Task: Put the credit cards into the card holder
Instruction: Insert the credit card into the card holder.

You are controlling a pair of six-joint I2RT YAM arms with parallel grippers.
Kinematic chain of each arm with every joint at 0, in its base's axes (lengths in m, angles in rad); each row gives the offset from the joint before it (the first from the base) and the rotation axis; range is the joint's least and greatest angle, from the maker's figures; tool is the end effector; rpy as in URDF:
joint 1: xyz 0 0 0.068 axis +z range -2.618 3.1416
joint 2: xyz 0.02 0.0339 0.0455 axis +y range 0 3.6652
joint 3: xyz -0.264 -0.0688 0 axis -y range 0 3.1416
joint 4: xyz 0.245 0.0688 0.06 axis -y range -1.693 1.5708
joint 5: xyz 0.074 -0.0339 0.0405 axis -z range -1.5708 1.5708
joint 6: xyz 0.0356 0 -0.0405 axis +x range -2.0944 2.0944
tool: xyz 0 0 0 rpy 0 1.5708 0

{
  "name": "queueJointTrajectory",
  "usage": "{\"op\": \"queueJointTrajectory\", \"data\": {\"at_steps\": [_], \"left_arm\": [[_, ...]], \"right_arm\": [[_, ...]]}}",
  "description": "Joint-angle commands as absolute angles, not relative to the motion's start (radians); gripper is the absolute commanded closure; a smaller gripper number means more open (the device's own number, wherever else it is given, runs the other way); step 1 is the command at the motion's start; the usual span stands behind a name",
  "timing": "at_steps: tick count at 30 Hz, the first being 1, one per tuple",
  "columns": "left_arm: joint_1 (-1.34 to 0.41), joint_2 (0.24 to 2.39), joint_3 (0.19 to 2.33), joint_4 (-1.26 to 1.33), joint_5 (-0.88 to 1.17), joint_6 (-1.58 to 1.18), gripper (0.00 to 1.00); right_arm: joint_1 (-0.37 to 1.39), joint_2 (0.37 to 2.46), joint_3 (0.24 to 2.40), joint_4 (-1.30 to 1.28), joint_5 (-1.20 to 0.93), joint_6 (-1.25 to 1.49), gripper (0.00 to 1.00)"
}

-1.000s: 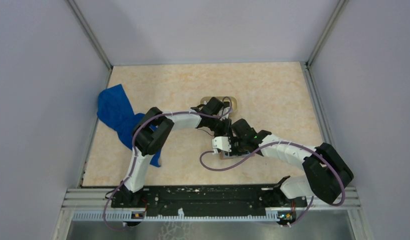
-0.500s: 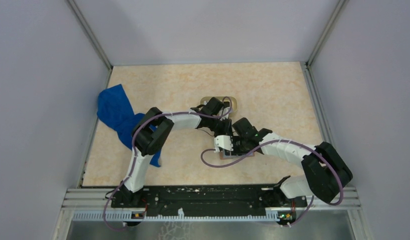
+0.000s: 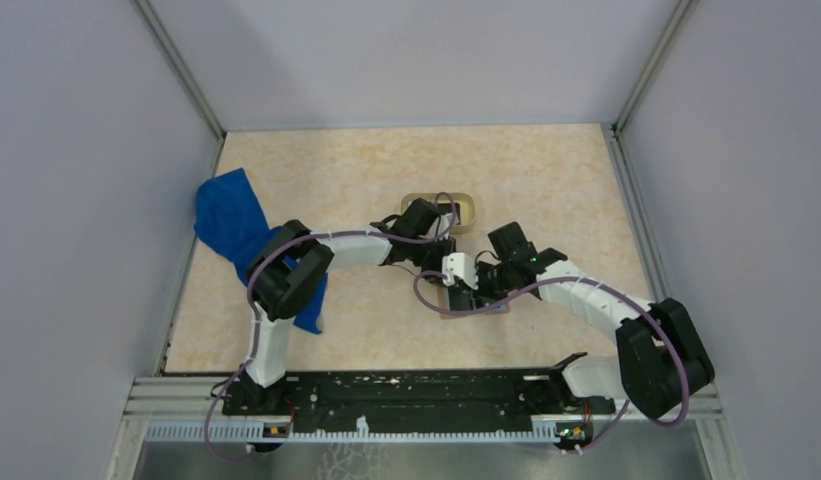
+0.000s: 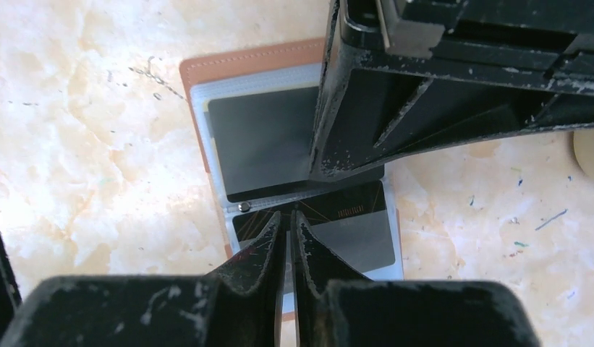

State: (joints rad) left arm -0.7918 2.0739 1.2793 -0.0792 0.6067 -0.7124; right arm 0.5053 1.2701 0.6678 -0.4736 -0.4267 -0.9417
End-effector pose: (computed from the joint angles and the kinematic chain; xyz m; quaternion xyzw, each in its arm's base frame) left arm 0.2863 -0.3188 0.1328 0.1375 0.8922 -0.4277 0.0462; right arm 0.1926 0.1234 0.1827 -0.6662 0.6759 0.1486 0.2781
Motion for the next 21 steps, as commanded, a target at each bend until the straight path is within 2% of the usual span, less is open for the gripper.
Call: {"op": "queueJointTrajectory", "data": {"at_steps": [1,8,10,15,21], "left_arm": [[-0.788,2.002,1.219,-0.052,0.514,-0.686,0.77],[-0.788,1.954,1.123,-0.009,0.48,-0.687,0.83],[-0.788,1.944,1.089,0.029,0.471,-0.691,0.84],[-0.789,1.914,1.028,0.074,0.463,-0.692,0.85],[-0.788,1.916,1.002,0.107,0.471,-0.687,0.85]], "right_arm": [[0.486,1.234,0.713,-0.477,-0.534,-0.928,0.93],[0.45,1.242,0.721,-0.464,-0.5,-0.889,0.92],[0.409,1.244,0.732,-0.486,-0.496,-0.89,0.88],[0.267,1.262,0.743,-0.539,-0.533,-0.907,0.82],[0.242,1.355,0.778,-0.544,-0.465,-0.823,0.8]]}}
